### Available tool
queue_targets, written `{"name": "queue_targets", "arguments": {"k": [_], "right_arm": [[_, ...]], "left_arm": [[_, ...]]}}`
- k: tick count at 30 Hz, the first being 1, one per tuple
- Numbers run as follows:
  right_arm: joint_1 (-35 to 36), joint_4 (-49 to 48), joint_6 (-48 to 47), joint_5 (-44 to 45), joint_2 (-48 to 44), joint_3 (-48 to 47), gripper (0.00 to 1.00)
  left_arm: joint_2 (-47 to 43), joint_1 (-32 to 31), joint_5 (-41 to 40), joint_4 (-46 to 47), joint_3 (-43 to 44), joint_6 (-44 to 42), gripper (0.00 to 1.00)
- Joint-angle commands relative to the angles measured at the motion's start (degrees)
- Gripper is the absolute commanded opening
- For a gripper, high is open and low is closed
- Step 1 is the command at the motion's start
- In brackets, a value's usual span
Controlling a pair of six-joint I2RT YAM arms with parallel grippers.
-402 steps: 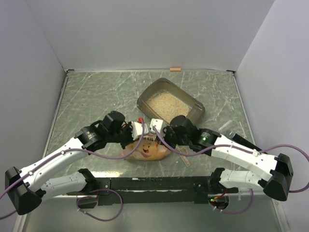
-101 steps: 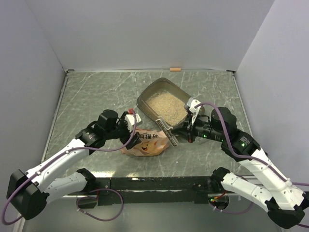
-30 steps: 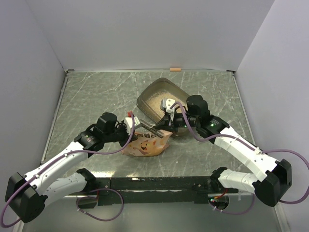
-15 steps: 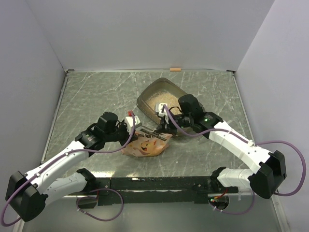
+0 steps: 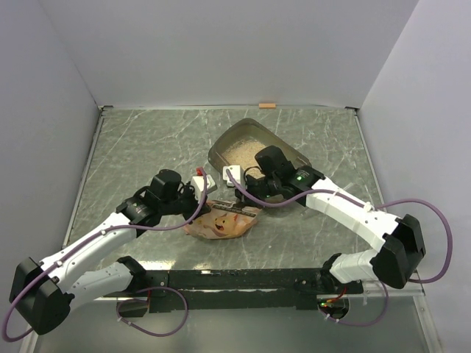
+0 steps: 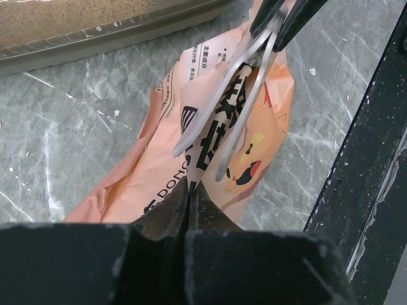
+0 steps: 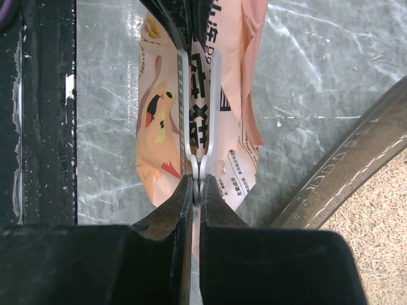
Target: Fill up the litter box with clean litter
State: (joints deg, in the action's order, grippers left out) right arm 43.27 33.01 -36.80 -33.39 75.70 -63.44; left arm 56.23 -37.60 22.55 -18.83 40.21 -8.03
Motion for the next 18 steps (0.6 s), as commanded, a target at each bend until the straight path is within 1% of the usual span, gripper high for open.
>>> {"name": "queue_targets", "arguments": {"k": [1, 8, 16, 17, 18], "right_arm": [[0.42, 2.06, -0.03, 2.18, 1.90, 0.86, 0.00], [0.77, -0.84, 1.81, 1.75, 4.27, 3.06, 0.00], [2.96, -2.07, 3.22, 4.38, 6.04, 4.73, 0.00], [2.79, -2.51, 3.48, 4.47, 5.51, 4.99, 0.02], [2.88, -3.56, 4.09, 4.47, 5.16, 5.25, 0.11]], "left_arm": [[-2.61, 0.25, -1.89, 1.95, 2.60, 0.56, 0.02], [-4.02, 0.25, -2.15, 2.39, 2.42, 0.39, 0.03], [-4.90, 0.25, -3.21, 2.66, 2.25, 0.56, 0.04], [-4.72, 0.25, -3.21, 2.66, 2.25, 0.65, 0.04], [-4.64, 0.25, -3.21, 2.57, 2.33, 0.65, 0.04]]}}
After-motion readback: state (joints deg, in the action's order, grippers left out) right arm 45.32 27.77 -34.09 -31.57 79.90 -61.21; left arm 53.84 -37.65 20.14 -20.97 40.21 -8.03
